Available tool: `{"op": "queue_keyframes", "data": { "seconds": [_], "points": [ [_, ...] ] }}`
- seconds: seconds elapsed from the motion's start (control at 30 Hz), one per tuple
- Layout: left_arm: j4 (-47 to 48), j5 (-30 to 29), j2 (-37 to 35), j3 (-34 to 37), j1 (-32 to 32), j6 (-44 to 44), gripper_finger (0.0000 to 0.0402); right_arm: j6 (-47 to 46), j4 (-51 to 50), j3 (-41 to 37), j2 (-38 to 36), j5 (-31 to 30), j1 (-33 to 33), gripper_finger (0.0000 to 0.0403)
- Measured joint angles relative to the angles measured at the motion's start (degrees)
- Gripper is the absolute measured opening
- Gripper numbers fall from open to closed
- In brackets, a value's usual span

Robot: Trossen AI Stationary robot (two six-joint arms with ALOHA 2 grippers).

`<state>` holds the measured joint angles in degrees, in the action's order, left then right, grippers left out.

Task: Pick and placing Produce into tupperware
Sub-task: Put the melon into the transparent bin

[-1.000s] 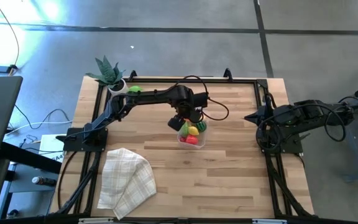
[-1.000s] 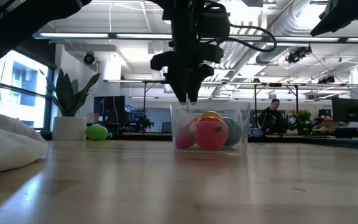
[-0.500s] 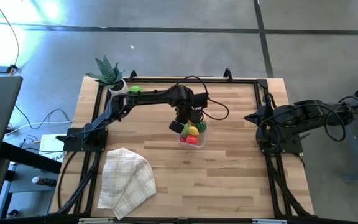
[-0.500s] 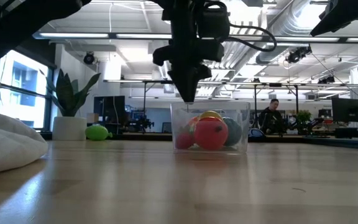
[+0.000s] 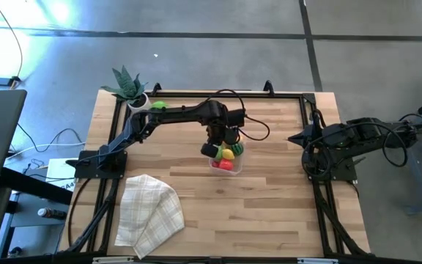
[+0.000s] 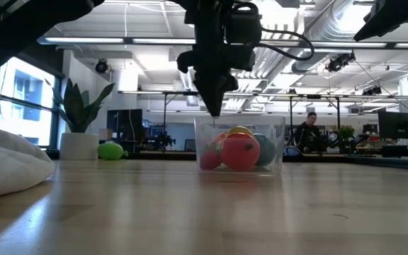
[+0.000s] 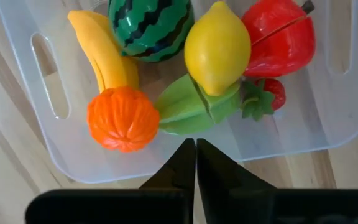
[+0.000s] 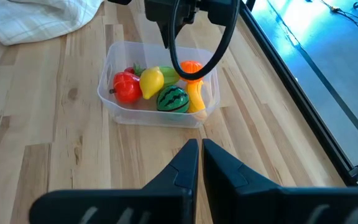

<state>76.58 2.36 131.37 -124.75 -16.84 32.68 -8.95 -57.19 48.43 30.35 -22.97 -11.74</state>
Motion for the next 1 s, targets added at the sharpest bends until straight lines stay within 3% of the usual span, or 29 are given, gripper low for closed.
{"op": "queue_keyframes", "data": {
  "seconds": [0.57, 1.0],
  "points": [
    [1.9, -0.4, 3.1, 0.0, 1.2, -0.2, 0.0001, 0.0, 0.0, 0.0, 0.0, 0.0, 0.0, 0.0011],
    [4.0, 0.3, 3.1, 0.0, 1.6, -6.4, 0.0001, 0.0, 0.0, 0.0, 0.0, 0.0, 0.0, 0.0011]
  ]
}}
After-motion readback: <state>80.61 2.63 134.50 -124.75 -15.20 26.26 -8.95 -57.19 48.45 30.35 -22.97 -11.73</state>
